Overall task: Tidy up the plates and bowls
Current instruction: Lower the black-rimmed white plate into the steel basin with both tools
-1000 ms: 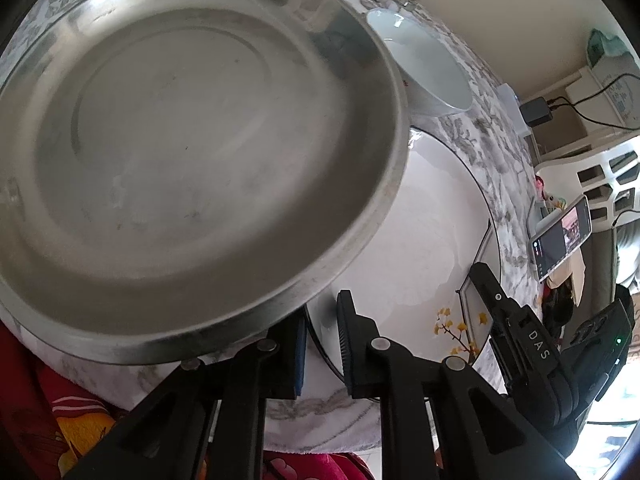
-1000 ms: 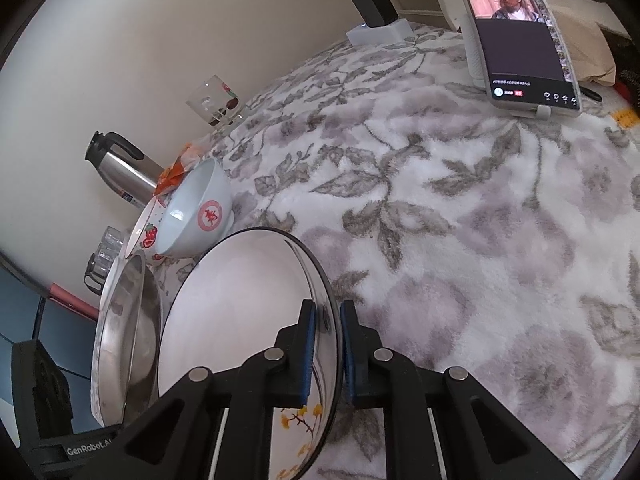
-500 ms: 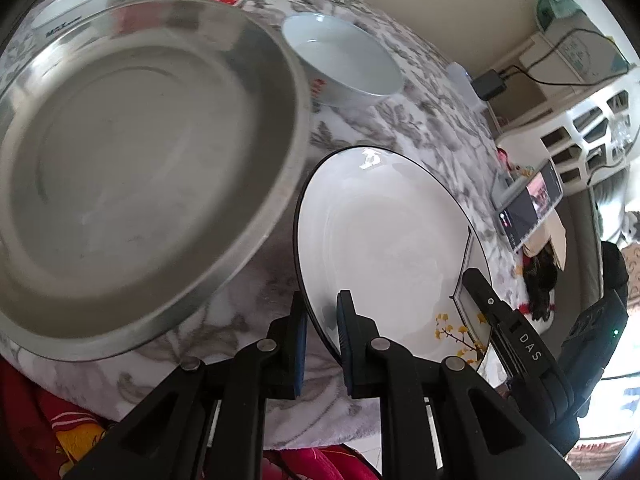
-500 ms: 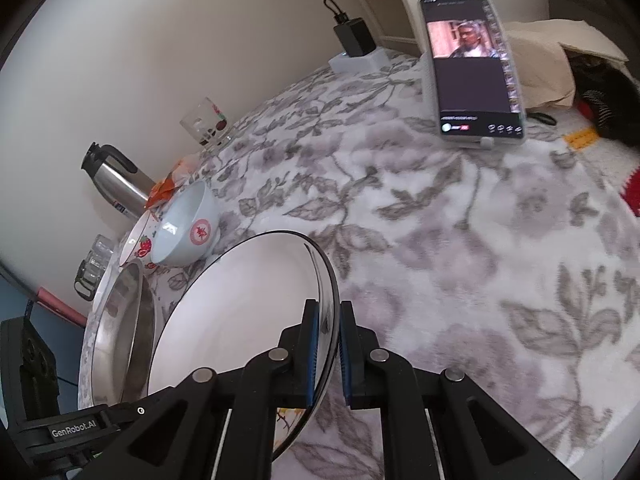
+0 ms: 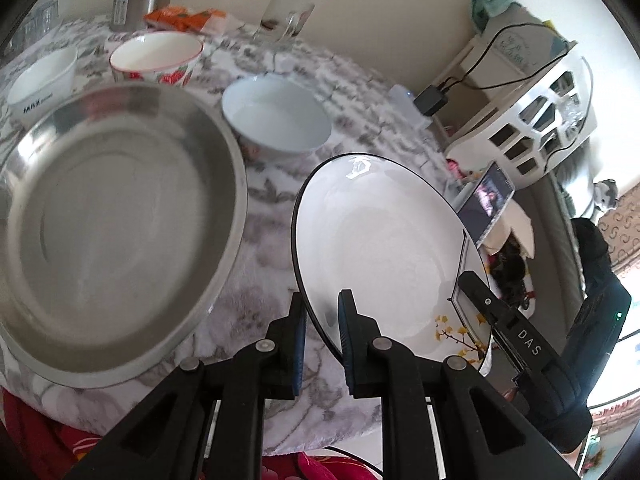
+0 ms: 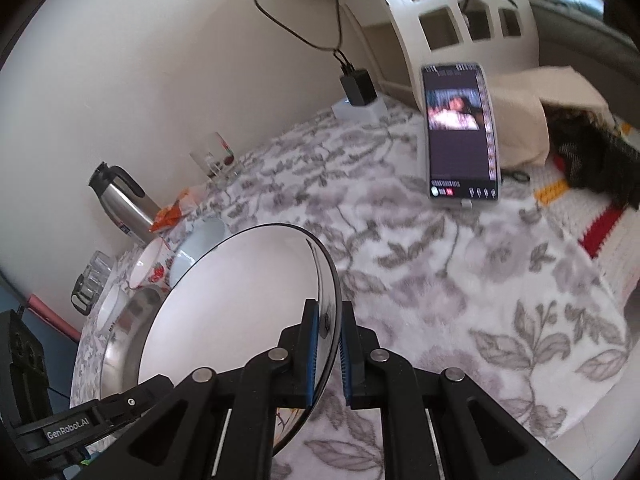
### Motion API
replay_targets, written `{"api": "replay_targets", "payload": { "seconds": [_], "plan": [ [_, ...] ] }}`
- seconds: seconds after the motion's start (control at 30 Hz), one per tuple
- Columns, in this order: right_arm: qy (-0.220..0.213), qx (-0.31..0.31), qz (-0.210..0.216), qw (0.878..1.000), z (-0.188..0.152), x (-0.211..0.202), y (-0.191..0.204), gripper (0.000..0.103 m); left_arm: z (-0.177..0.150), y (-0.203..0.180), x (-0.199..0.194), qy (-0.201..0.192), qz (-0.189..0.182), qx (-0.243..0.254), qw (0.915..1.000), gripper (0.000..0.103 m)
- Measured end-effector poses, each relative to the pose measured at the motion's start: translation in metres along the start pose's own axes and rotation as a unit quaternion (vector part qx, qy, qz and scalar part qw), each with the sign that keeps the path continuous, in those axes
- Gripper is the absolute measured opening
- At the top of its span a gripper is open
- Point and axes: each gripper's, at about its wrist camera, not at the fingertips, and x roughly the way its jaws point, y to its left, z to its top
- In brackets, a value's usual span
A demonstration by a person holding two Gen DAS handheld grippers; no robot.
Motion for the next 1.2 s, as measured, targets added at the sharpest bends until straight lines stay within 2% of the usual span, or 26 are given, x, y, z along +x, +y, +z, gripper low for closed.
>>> {"api": "replay_targets", "payload": {
  "seconds": [0.2,0.6,0.9,1.2],
  "plan": [
    [-0.018,-0.018,0.006,1.0,0.009,-0.011,0.032,0.011,0.012,0.009,-0.025,-0.038,-0.01,0.001,0.9992,0.017],
    [-0.023,-0.042,0.033,0.998,0.015,-0.005,0.097,0.011,0.039,0.049,-0.072,-0.102,-0.018,-0.028,0.9943,0.016],
    [-0.015,-0.063,0.051,0.997,0.011,0.005,0.146,0.012,0.056,0.092,-0.093,-0.124,-0.014,-0.066,0.99,0.016],
    [0.004,-0.083,0.071,0.994,0.001,0.025,0.195,0.013,0.067,0.143,-0.105,-0.136,-0.001,-0.125,0.9827,0.016]
  ]
}}
